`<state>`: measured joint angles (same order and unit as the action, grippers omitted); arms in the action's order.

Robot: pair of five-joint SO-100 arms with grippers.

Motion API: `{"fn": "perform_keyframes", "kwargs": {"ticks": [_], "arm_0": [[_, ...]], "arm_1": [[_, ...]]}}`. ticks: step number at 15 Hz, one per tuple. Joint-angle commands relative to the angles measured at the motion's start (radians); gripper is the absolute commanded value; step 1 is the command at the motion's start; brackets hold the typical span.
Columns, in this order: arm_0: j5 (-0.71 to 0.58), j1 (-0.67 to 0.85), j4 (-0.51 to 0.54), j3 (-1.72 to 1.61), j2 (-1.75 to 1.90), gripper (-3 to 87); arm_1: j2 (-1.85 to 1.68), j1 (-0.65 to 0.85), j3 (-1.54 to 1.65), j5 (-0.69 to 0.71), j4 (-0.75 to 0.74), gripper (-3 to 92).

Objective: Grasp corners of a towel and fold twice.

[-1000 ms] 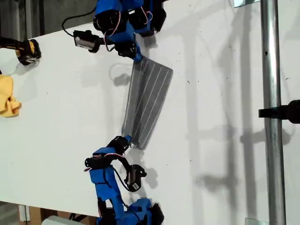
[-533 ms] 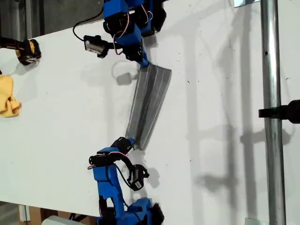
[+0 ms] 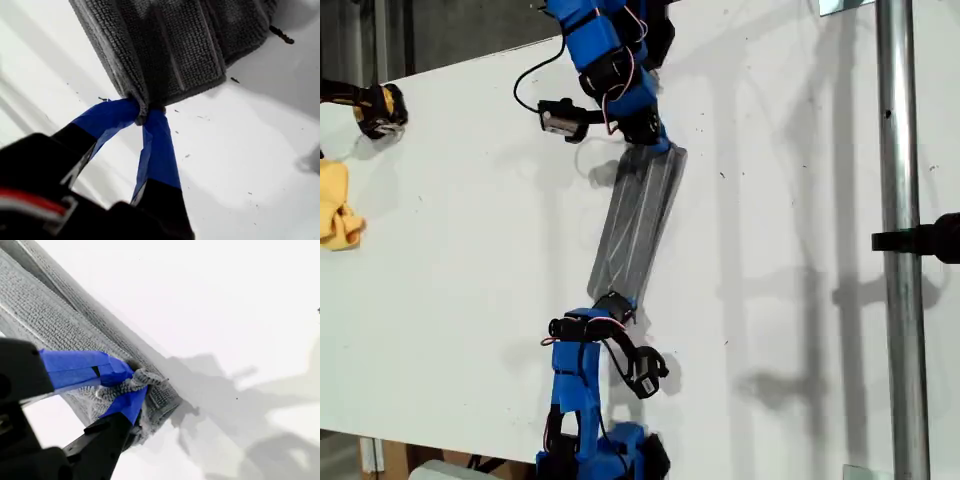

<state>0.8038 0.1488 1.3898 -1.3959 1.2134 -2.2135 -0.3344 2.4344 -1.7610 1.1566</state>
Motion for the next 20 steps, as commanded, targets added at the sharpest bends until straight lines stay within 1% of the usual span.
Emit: {"fn": "perform_keyframes", "kwargs": {"ticks": [1, 2, 3, 4, 5, 6, 7, 8, 10, 11, 13, 15, 16, 17, 18, 19, 20], "arm_0": [[0.020, 0.002, -0.051, -0.049, -0.002, -1.0], [0.020, 0.014, -0.071, -0.072, -0.021, -1.0], [0.035, 0.028, -0.072, -0.086, -0.048, 4.8], [0.038, 0.038, -0.072, -0.094, -0.060, 19.9], [0.037, 0.043, -0.051, -0.091, -0.051, 28.1], [0.041, 0.040, -0.011, -0.081, -0.009, 29.6], [0.040, 0.038, 0.020, -0.086, 0.067, 30.8], [0.023, 0.029, 0.075, -0.081, 0.153, 32.5], [0.021, 0.017, 0.169, -0.117, 0.333, 31.3], [0.041, 0.015, 0.184, -0.184, 0.428, 28.9], [0.098, -0.006, 0.117, -0.399, 0.672, 23.4], [0.190, -0.038, 0.015, -0.647, 0.877, 22.0], [0.244, -0.074, -0.069, -0.770, 0.945, 21.4], [0.328, -0.118, -0.160, -0.887, 0.994, 21.3], [0.422, -0.161, -0.255, -1.019, 1.078, 21.3], [0.492, -0.195, -0.373, -1.189, 1.233, 20.3], [0.546, -0.212, -0.443, -1.367, 1.453, 18.1]], "arm_1": [[0.060, -0.021, 0.034, -0.018, -0.080, -0.2], [0.089, -0.020, 0.051, -0.026, -0.110, -0.2], [0.123, -0.012, 0.072, -0.028, -0.140, -0.2], [0.144, 0.002, 0.084, -0.026, -0.143, 10.7], [0.146, 0.008, 0.066, -0.023, -0.084, 17.4], [0.126, 0.011, 0.005, -0.020, 0.035, 21.3], [0.061, 0.008, -0.063, -0.025, 0.167, 22.8], [-0.043, 0.000, -0.109, -0.026, 0.258, 24.5], [-0.215, -0.031, -0.149, -0.051, 0.365, 28.5], [-0.270, -0.051, -0.152, -0.071, 0.397, 28.2], [-0.411, -0.080, -0.121, -0.124, 0.431, 27.2], [-0.626, -0.106, 0.003, -0.199, 0.426, 26.2], [-0.795, -0.110, 0.112, -0.225, 0.414, 26.3], [-0.881, -0.092, 0.152, -0.210, 0.390, 26.5], [-0.850, -0.083, 0.146, -0.216, 0.399, 29.1], [-0.853, -0.083, 0.149, -0.239, 0.393, 29.9], [-0.871, -0.071, 0.179, -0.238, 0.348, 30.3]]}}
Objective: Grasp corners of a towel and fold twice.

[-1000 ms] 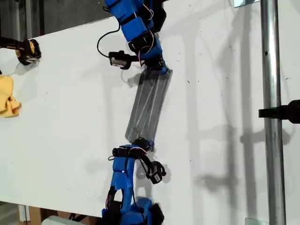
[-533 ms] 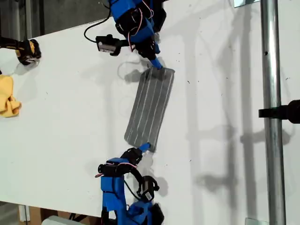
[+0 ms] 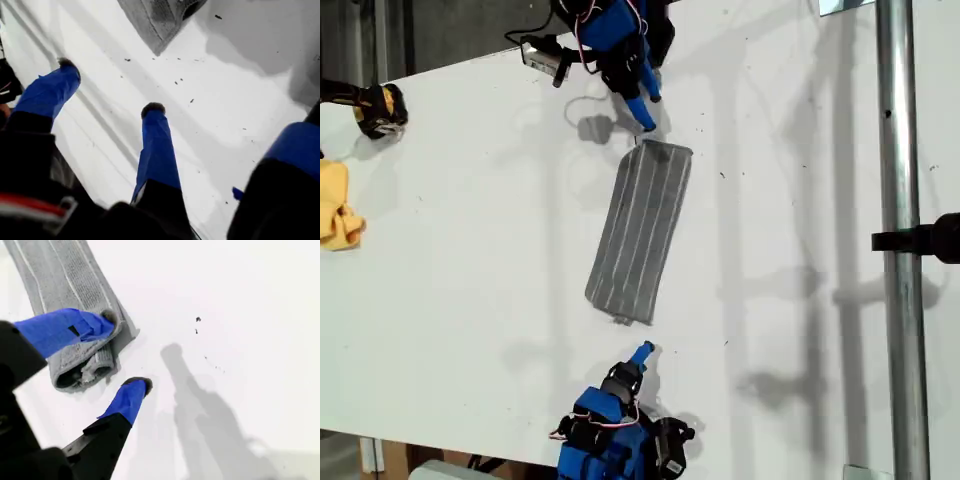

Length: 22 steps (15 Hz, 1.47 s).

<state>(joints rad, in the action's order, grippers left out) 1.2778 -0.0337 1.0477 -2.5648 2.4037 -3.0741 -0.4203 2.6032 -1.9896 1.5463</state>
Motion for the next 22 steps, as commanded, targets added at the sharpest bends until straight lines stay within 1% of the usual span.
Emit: {"fn": "perform_keyframes", "kwargs": {"ticks": [1, 2, 3, 4, 5, 6, 7, 8, 9, 10, 11, 12, 14, 15, 17, 18, 19, 20, 21, 22], "arm_0": [[0.094, -0.032, -0.072, -0.339, 0.506, 14.6], [0.103, -0.021, 0.063, -0.423, 0.775, 13.3], [0.057, -0.028, 0.155, -0.485, 1.048, 11.6], [0.086, -0.021, 0.160, -0.514, 1.066, 10.8], [0.138, -0.020, 0.187, -0.541, 1.074, 10.8], [0.141, -0.020, 0.193, -0.546, 1.074, 10.8], [0.137, -0.020, 0.192, -0.545, 1.074, 10.8], [0.133, -0.018, 0.192, -0.545, 1.074, 10.8], [0.138, -0.021, 0.192, -0.545, 1.074, 10.9], [0.146, -0.028, 0.192, -0.543, 1.074, 10.9], [0.147, -0.035, 0.195, -0.543, 1.074, 10.9], [0.156, -0.048, 0.196, -0.543, 1.074, 10.8], [0.175, -0.072, 0.202, -0.541, 1.074, 10.7], [0.176, -0.075, 0.202, -0.541, 1.074, 10.7], [0.178, -0.078, 0.204, -0.540, 1.074, 10.7], [0.181, -0.083, 0.204, -0.538, 1.074, 10.7], [0.189, -0.089, 0.206, -0.538, 1.074, 10.7], [0.195, -0.091, 0.209, -0.537, 1.074, 10.7], [0.195, -0.091, 0.209, -0.537, 1.074, 10.7], [0.195, -0.086, 0.209, -0.537, 1.074, 10.7]], "arm_1": [[-0.064, 0.023, 0.097, -0.012, -0.114, 30.9], [-0.202, 0.011, 0.212, -0.044, -0.129, 29.7], [-0.138, 0.006, 0.196, -0.054, -0.121, 30.8], [-0.057, -0.015, 0.187, -0.091, -0.137, 31.6], [0.081, -0.052, 0.166, -0.163, -0.179, 33.5], [0.268, -0.086, 0.132, -0.238, -0.249, 34.4], [0.472, -0.077, 0.086, -0.245, -0.351, 35.3], [0.710, -0.051, 0.003, -0.247, -0.416, 37.2], [0.911, -0.003, -0.091, -0.202, -0.457, 39.1], [1.034, 0.048, -0.141, -0.152, -0.523, 39.1], [1.100, 0.101, -0.150, -0.104, -0.592, 38.9], [1.123, 0.144, -0.149, -0.075, -0.618, 38.7], [1.134, 0.245, -0.144, 0.026, -0.606, 38.2], [1.117, 0.282, -0.153, 0.052, -0.558, 38.2], [1.114, 0.364, -0.143, 0.149, -0.554, 37.3], [1.112, 0.376, -0.141, 0.181, -0.566, 34.3], [1.112, 0.374, -0.135, 0.192, -0.584, 27.1], [1.112, 0.370, -0.135, 0.187, -0.589, 9.6], [1.112, 0.367, -0.135, 0.179, -0.589, 1.5], [1.112, 0.365, -0.135, 0.186, -0.597, -0.1]]}}
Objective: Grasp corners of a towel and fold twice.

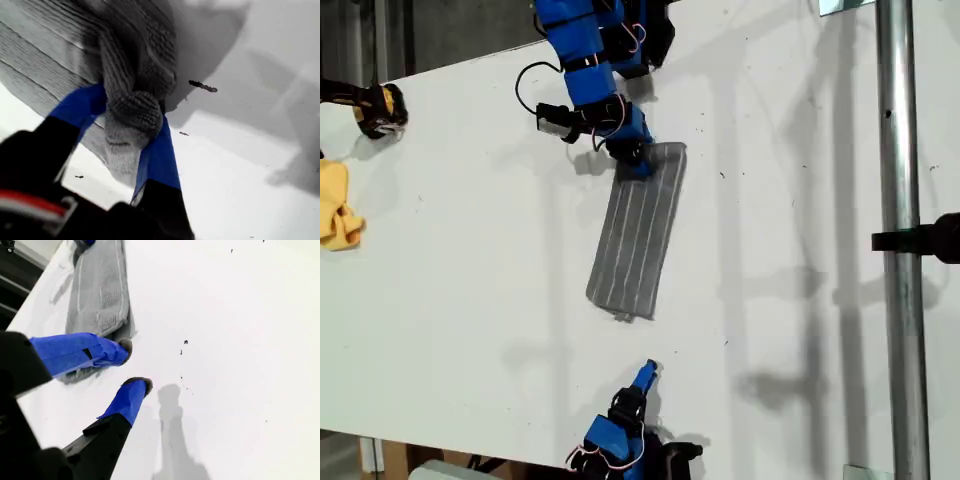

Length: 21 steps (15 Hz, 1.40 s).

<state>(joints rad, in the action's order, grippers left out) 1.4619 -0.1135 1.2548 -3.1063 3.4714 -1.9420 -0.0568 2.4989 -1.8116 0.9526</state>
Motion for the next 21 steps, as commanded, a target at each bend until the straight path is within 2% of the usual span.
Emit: {"fn": "perform_keyframes", "kwargs": {"ticks": [1, 3, 5, 7, 10, 12, 13, 14, 16, 18, 21], "arm_0": [[0.009, -0.005, 0.002, 0.005, 0.006, 10.7], [0.008, -0.002, 0.000, 0.006, 0.006, 10.6], [0.005, 0.005, -0.005, 0.009, 0.006, 10.4], [0.005, 0.003, -0.006, 0.014, 0.006, 10.1], [-0.003, 0.006, -0.009, 0.014, 0.006, 10.1], [-0.008, 0.006, -0.011, 0.015, 0.006, 10.1], [-0.008, 0.003, -0.011, 0.015, 0.006, 10.1], [-0.014, 0.006, -0.011, 0.015, 0.006, 10.1], [-0.018, 0.008, -0.012, 0.015, 0.006, 10.1], [-0.020, 0.008, -0.014, 0.017, 0.006, 10.0], [-0.012, -0.002, -0.012, 0.017, 0.006, 9.8]], "arm_1": [[-0.020, -0.002, -0.031, 0.012, -0.020, -0.1], [-0.031, 0.002, -0.040, 0.037, -0.064, -0.2], [-0.187, 0.023, -0.035, 0.067, -0.021, -0.2], [-0.535, 0.023, 0.046, 0.051, 0.178, -0.2], [-1.098, -0.067, 0.153, -0.098, 0.540, -0.2], [-1.164, -0.089, 0.190, -0.118, 0.523, -0.2], [-1.150, -0.058, 0.183, -0.080, 0.483, -0.2], [-1.094, 0.002, 0.164, 0.003, 0.379, -0.2], [-0.739, 0.103, 0.011, 0.167, 0.135, -0.2], [-0.454, 0.155, -0.095, 0.265, -0.103, -0.2], [-0.097, 0.184, -0.325, 0.362, -0.256, -0.2]]}}
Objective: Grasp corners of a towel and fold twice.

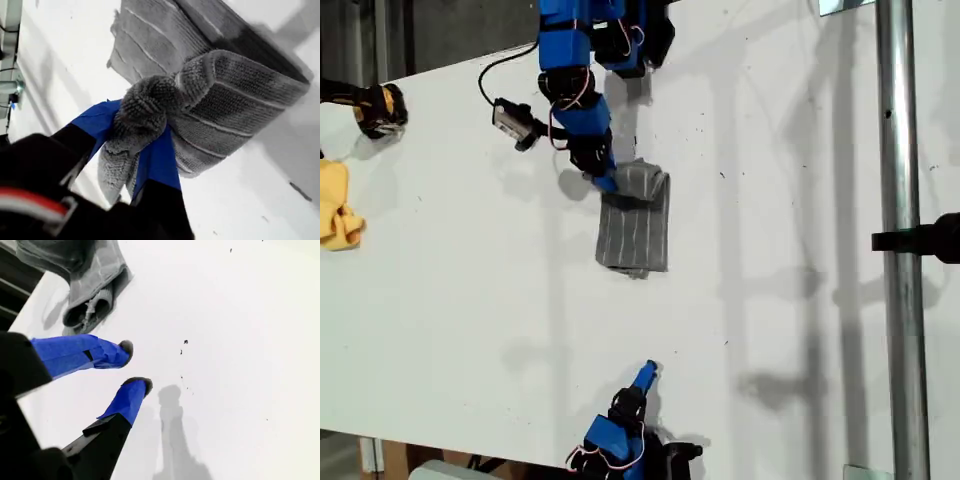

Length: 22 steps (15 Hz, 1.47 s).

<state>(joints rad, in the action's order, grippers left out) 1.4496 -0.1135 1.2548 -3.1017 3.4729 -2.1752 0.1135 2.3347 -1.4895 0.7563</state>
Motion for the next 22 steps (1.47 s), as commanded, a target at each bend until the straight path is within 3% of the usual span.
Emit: {"fn": "perform_keyframes", "kwargs": {"ticks": [1, 9, 10, 11, 12, 17, 19, 20, 22], "arm_0": [[-0.003, 0.002, -0.014, 0.014, 0.005, 9.8], [0.002, 0.005, -0.015, 0.018, 0.005, 9.8], [0.000, 0.006, -0.015, 0.018, 0.005, 9.8], [-0.003, 0.009, -0.015, 0.018, 0.005, 9.8], [-0.006, 0.014, -0.015, 0.017, 0.005, 9.8], [-0.015, 0.023, -0.017, 0.015, 0.005, 9.8], [-0.015, 0.023, -0.017, 0.015, 0.005, 9.8], [-0.017, 0.023, -0.017, 0.015, 0.005, 9.8], [-0.017, 0.028, -0.017, 0.015, 0.005, 9.8]], "arm_1": [[0.264, 0.023, -0.258, 0.075, -0.086, -0.2], [0.870, 0.015, -0.842, 0.216, -0.129, -0.2], [0.939, 0.012, -0.902, 0.225, -0.138, 4.1], [1.015, 0.008, -0.971, 0.219, -0.120, 15.7], [1.045, -0.002, -0.988, 0.218, -0.130, 21.2], [0.690, -0.029, -0.966, 0.250, 0.012, 22.0], [0.428, -0.002, -0.798, 0.255, 0.074, 14.6], [0.296, 0.025, -0.670, 0.255, 0.097, 5.2], [0.025, 0.063, -0.371, 0.236, 0.107, 3.2]]}}
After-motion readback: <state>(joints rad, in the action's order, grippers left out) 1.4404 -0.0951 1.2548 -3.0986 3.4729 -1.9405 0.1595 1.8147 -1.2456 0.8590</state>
